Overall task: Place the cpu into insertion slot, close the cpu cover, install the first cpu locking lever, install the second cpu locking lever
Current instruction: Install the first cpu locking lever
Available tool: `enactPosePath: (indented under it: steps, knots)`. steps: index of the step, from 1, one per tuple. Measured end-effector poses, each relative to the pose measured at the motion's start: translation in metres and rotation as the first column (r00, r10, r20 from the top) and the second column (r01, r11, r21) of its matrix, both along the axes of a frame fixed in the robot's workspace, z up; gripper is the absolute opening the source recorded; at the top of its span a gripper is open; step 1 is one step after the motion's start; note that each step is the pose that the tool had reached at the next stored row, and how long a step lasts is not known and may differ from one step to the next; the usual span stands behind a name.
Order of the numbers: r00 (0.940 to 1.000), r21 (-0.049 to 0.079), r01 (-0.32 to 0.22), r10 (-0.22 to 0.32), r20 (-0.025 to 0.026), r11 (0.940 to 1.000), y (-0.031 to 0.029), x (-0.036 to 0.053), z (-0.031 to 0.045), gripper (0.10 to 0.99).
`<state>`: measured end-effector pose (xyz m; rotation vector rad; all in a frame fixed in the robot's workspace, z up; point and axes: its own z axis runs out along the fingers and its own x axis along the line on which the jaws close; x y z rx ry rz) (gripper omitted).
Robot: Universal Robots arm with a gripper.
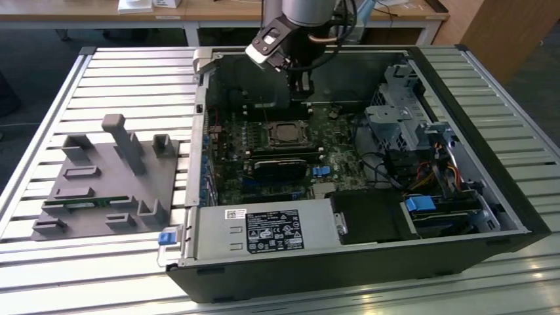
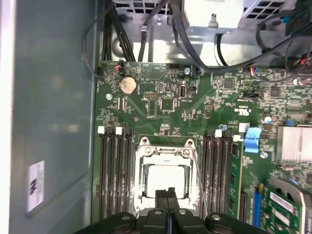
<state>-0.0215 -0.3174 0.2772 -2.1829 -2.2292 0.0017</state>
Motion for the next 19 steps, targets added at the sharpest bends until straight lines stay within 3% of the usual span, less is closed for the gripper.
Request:
enactPosePath:
  steps: [6,12,19]
  knots:
    - [1.0,0.0,0.0,0.0,0.0,1.0,0.0,0.0,0.0143,0.118]
    - [0.9981,0.0,-0.062,0.062,0.0001,0.9981,0.0,0.0,0.0147,0.118]
    - [0.9869,0.0,-0.161,0.161,0.0,0.9869,0.0,0.0,0.0146,0.118]
